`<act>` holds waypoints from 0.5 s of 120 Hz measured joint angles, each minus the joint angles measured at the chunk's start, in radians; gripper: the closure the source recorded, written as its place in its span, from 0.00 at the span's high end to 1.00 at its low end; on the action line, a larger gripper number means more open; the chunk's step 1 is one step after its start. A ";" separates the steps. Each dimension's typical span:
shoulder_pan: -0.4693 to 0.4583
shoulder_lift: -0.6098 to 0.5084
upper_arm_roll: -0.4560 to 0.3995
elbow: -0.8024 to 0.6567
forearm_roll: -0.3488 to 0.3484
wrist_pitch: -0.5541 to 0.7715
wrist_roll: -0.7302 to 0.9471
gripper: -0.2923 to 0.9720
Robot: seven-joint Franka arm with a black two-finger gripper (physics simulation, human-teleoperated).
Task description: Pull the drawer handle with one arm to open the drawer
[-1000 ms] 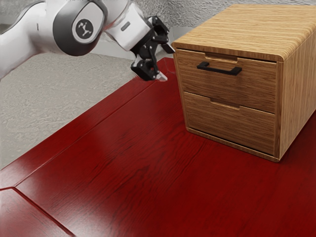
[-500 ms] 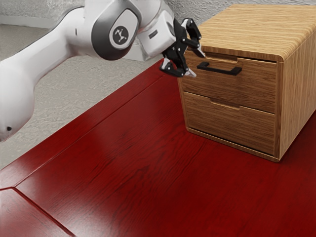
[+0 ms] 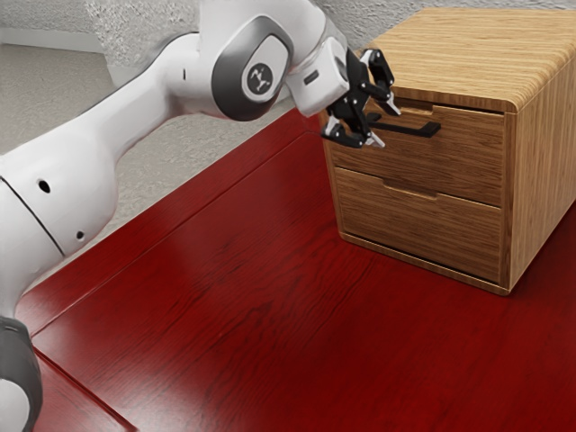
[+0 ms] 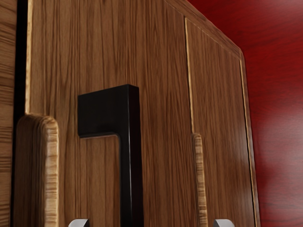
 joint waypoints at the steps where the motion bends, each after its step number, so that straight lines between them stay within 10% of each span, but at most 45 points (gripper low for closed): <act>1: 0.000 0.002 0.000 0.001 0.000 0.000 0.000 0.46; 35: -0.015 0.051 0.026 0.008 -0.005 0.010 0.013 0.45; 60: -0.010 -0.050 0.029 -0.133 -0.008 0.035 0.009 0.24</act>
